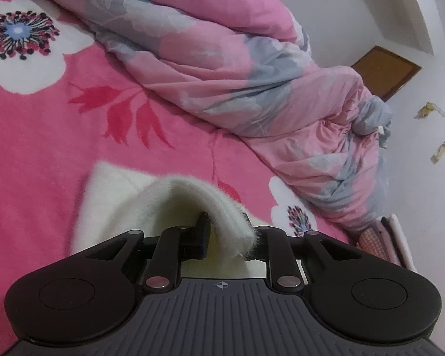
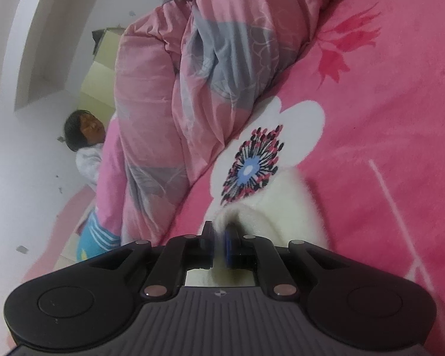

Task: Fold clothes
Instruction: 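Open both grippers to lay the folded edge onto the sweatshirt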

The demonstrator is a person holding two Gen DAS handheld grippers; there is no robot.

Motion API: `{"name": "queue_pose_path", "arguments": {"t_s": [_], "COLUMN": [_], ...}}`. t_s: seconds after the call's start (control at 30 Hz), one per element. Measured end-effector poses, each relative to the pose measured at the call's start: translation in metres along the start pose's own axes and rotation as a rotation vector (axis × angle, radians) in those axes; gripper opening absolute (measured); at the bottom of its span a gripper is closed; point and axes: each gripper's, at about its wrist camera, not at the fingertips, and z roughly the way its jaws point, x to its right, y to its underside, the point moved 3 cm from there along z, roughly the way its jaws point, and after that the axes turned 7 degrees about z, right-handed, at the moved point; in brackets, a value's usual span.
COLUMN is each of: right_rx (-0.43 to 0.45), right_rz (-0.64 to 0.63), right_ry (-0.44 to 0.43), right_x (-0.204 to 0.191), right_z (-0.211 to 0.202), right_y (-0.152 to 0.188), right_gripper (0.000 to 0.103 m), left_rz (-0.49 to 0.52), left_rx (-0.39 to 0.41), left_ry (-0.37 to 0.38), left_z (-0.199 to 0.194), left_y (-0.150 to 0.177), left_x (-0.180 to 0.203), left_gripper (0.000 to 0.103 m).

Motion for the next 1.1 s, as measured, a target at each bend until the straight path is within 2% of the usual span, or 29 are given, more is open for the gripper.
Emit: {"name": "queue_pose_path", "arguments": {"t_s": [0.07, 0.2, 0.3, 0.5, 0.57, 0.6, 0.7, 0.77, 0.97, 1.03, 1.1], "right_rx": [-0.001, 0.005, 0.030, 0.186, 0.225, 0.217, 0.164, 0.067, -0.276, -0.358, -0.380], "right_rz": [-0.011, -0.013, 0.003, -0.019, -0.063, -0.091, -0.174, -0.244, -0.508, -0.585, -0.623], "right_ry": [0.023, 0.064, 0.081, 0.108, 0.114, 0.119, 0.131, 0.116, 0.115, 0.147, 0.175], "right_x": [-0.004, -0.012, -0.016, -0.038, -0.051, -0.058, -0.078, -0.094, -0.140, -0.150, -0.157], "right_z": [-0.001, -0.005, -0.012, -0.057, -0.075, -0.078, -0.079, -0.063, 0.025, 0.057, 0.087], "right_y": [0.000, -0.002, -0.009, -0.016, -0.006, 0.002, 0.031, 0.056, 0.127, 0.145, 0.153], "right_gripper": [0.008, 0.019, 0.022, 0.028, 0.029, 0.029, 0.029, 0.029, 0.030, 0.030, 0.030], "left_rz": [-0.007, -0.020, -0.030, -0.041, -0.030, -0.025, -0.023, -0.034, -0.081, -0.113, -0.146], "left_rx": [-0.002, -0.007, -0.011, -0.004, -0.003, -0.002, -0.001, 0.004, 0.050, 0.069, 0.086], "left_ry": [0.007, 0.022, 0.033, 0.034, 0.027, 0.023, 0.022, 0.032, 0.117, 0.155, 0.191], "left_z": [0.000, 0.001, 0.001, 0.004, 0.005, 0.005, 0.004, 0.003, -0.006, -0.013, -0.021], "left_y": [-0.001, -0.002, -0.003, -0.003, -0.003, -0.003, -0.003, -0.003, -0.007, -0.009, -0.013], "left_x": [-0.001, -0.003, -0.004, -0.005, -0.004, -0.003, -0.003, -0.003, -0.006, -0.010, -0.014], "left_gripper": [0.019, 0.021, 0.022, 0.022, 0.022, 0.022, 0.023, 0.024, 0.045, 0.052, 0.055]}}
